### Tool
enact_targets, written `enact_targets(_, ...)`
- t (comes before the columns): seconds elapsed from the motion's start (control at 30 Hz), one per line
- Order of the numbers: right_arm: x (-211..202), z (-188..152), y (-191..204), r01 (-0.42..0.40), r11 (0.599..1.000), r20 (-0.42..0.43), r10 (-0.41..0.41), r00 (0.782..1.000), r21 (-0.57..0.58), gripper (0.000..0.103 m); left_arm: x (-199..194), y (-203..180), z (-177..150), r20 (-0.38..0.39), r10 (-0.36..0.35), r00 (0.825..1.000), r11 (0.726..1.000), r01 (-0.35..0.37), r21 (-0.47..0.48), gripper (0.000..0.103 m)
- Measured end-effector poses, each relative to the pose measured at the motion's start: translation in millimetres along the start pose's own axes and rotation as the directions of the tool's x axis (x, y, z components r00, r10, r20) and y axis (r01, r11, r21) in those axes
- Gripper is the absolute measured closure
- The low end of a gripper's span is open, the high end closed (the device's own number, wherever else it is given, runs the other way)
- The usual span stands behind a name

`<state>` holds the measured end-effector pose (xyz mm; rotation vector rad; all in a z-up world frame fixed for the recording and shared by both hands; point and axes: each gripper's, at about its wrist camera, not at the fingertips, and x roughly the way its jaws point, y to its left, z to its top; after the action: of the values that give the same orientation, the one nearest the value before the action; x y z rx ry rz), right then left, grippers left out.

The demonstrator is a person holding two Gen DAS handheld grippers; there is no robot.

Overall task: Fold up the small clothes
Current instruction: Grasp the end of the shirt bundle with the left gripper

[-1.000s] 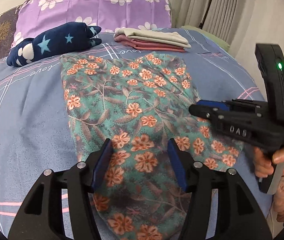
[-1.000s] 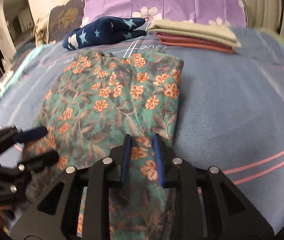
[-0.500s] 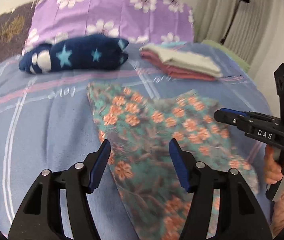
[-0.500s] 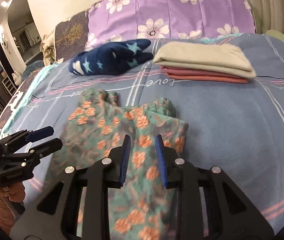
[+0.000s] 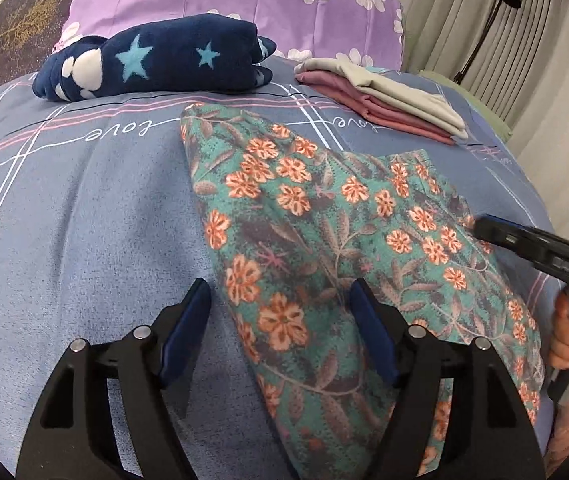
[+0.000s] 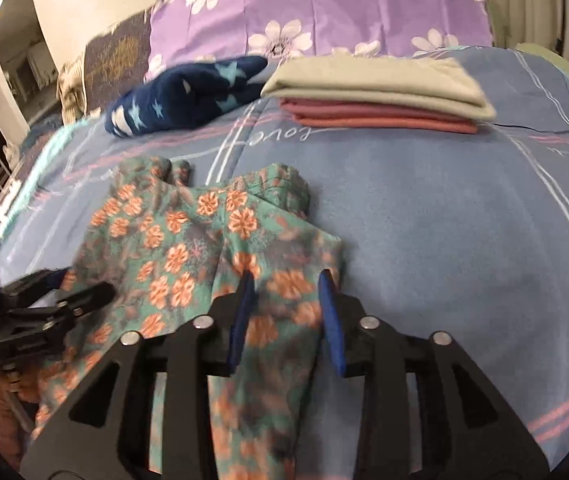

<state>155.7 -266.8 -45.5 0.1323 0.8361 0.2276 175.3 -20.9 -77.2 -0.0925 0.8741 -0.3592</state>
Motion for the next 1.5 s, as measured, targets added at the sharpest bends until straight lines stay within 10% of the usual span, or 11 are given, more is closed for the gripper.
enact_targets(0.57, -51.1, -84.1, -37.5, -0.222, 0.966, -0.074, 0.234, 0.969, 0.134, 0.056, -26.7, -27.1, -25.9, 0.005, -0.006, 1.000, 0.996, 0.006, 0.094, 0.027)
enact_targets(0.93, -59.8, -101.2, -23.4, -0.233, 0.970, -0.102, 0.239, 0.966, 0.074, 0.045, -21.3, -20.6, -25.5, -0.013, -0.041, 0.999, 0.997, 0.042, 0.067, 0.024)
enact_targets(1.27, -22.8, -59.9, -26.8, -0.280, 0.952, -0.120, 0.295, 0.948, 0.123, 0.038, -9.4, -13.3, -7.7, -0.052, -0.064, 0.997, 0.996, 0.067, 0.060, 0.024)
enact_targets(1.5, 21.7, -17.2, -39.5, -0.383, 0.901, -0.124, 0.412, 0.903, 0.203, 0.039, 5.8, 1.5, 13.8, -0.065, -0.068, 0.996, 0.997, 0.069, 0.018, 0.049)
